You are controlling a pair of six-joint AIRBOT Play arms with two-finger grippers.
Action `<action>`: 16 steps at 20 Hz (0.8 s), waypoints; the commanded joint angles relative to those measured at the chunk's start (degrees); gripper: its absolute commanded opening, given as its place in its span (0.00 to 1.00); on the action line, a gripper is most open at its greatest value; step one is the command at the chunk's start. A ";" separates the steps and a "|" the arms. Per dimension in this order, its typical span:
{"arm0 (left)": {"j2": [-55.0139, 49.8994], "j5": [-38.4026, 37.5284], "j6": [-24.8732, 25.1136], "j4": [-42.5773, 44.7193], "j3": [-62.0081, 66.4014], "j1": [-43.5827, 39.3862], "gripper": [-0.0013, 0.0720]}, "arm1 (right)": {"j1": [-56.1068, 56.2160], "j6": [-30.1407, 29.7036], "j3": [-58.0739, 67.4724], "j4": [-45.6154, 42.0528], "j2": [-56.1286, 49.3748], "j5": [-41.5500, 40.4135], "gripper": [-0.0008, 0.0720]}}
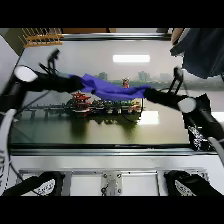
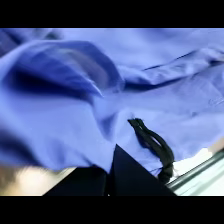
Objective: Fold the clothes and pants, and hang the long-sleeved shirts on hangers.
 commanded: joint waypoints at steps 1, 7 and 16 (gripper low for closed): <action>12.37 -5.53 -0.42 -0.17 12.37 0.61 0.02 | -0.92 -3.82 17.46 -0.48 9.14 16.96 0.03; 29.38 1.29 -2.67 0.42 23.67 -3.32 0.02 | -0.92 5.01 28.35 0.81 23.43 19.85 0.03; 27.43 4.52 -4.59 0.26 24.76 -3.67 0.02 | -0.94 25.68 27.63 0.61 28.89 37.53 0.03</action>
